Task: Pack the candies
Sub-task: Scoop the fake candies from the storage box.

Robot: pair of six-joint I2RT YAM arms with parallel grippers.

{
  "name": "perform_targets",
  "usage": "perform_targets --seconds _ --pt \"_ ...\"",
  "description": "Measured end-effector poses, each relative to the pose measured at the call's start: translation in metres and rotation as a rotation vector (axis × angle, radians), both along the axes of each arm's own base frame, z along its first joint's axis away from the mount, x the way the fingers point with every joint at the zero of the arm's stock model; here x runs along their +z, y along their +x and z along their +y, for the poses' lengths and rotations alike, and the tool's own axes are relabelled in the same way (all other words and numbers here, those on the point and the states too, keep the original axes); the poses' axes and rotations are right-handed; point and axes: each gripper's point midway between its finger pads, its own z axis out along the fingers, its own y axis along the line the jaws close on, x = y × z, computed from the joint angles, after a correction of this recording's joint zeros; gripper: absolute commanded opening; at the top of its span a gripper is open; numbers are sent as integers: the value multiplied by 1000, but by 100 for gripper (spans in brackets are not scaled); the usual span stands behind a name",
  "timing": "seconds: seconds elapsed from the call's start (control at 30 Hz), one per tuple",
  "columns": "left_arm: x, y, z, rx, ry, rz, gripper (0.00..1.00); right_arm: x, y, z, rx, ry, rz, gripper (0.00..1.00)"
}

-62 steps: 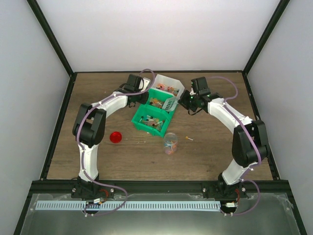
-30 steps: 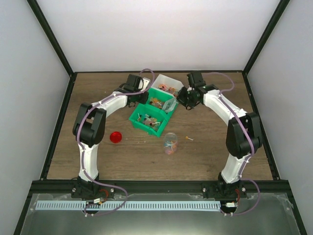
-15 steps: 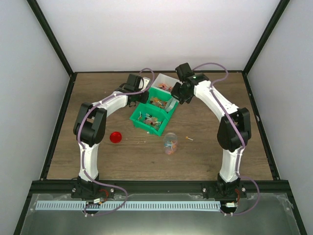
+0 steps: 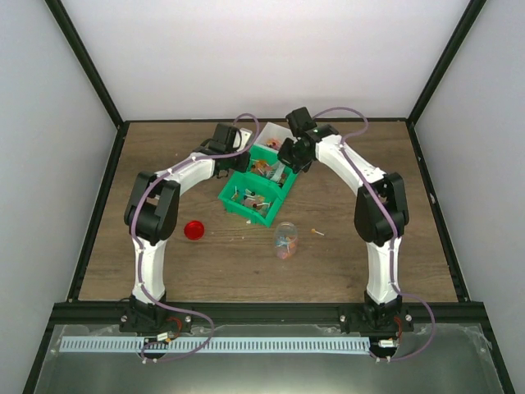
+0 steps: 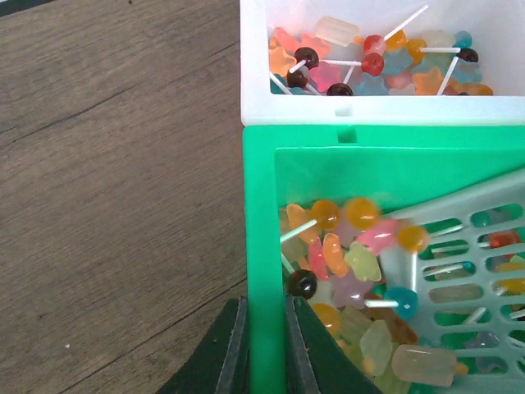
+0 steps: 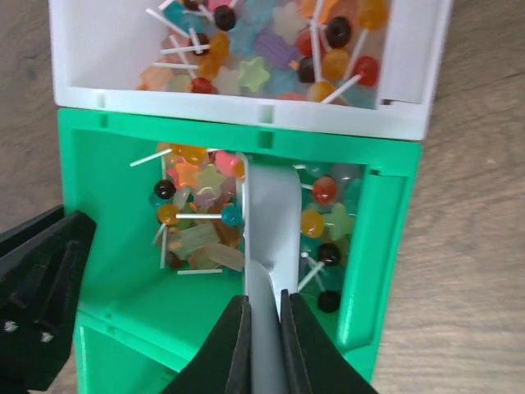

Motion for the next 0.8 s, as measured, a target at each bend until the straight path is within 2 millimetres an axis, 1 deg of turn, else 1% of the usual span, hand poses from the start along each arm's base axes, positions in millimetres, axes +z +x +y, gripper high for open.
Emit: perform_targets --seconds 0.17,0.3,0.43,0.57,0.67,0.73,0.8 --pt "0 2 0 1 2 -3 4 -9 9 16 50 69 -25 1" --pt "0 7 4 17 12 -16 4 -12 17 26 89 127 -54 1" --pt "0 12 13 49 27 -26 4 -24 20 26 119 234 -83 1" --pt "0 14 17 64 33 -30 4 -42 13 19 136 368 -117 1" --pt "0 15 18 65 33 -30 4 -42 15 18 158 430 -146 1" --pt "0 14 16 60 30 -31 4 -42 15 23 185 463 -166 1" --pt "0 14 16 59 33 -33 4 -45 14 22 196 493 -178 1"
